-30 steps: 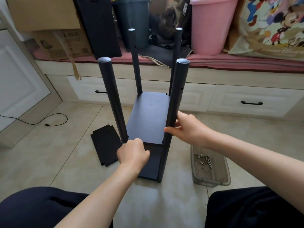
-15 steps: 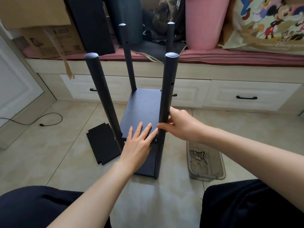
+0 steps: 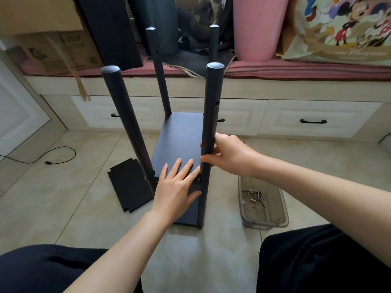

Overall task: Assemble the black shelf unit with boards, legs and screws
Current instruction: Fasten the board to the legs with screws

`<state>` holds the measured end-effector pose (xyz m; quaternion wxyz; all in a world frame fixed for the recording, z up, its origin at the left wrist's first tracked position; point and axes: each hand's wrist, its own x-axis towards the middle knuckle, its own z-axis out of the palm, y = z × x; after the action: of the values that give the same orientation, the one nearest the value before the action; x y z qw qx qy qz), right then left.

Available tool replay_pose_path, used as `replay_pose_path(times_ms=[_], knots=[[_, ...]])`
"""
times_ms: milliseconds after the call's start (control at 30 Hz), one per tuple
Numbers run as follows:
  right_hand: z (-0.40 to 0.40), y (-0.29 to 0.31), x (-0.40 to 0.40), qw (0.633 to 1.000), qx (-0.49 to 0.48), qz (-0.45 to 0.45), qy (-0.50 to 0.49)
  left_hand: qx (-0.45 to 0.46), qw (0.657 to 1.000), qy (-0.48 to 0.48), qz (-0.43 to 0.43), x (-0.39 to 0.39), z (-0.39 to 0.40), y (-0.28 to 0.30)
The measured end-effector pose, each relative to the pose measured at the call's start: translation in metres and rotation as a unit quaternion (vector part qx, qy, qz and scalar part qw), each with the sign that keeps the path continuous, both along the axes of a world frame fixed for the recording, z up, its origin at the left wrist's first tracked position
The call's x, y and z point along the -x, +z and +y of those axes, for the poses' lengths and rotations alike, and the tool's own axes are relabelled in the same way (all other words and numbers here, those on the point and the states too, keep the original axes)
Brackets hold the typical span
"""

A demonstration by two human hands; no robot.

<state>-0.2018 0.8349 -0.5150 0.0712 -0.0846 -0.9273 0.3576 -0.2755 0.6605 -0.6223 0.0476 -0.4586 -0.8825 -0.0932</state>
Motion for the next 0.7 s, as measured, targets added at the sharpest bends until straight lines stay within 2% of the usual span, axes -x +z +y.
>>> replay_pose_path(times_ms=[200,367,533,700], knots=[[0.005,0.007,-0.003,0.997,0.046,0.024,-0.051,-0.05,0.998,0.047,-0.009,-0.003,0.014,-0.002],[0.014,0.004,-0.009,0.994,0.07,0.021,-0.081,-0.084,0.993,0.078,0.035,-0.011,0.029,-0.007],[0.05,-0.017,-0.033,0.99,0.075,-0.055,-0.104,-0.118,0.989,0.067,0.066,-0.007,0.027,-0.017],[0.098,-0.076,-0.046,0.961,0.086,-0.201,-0.167,-0.121,0.987,0.066,0.084,-0.008,0.028,-0.021]])
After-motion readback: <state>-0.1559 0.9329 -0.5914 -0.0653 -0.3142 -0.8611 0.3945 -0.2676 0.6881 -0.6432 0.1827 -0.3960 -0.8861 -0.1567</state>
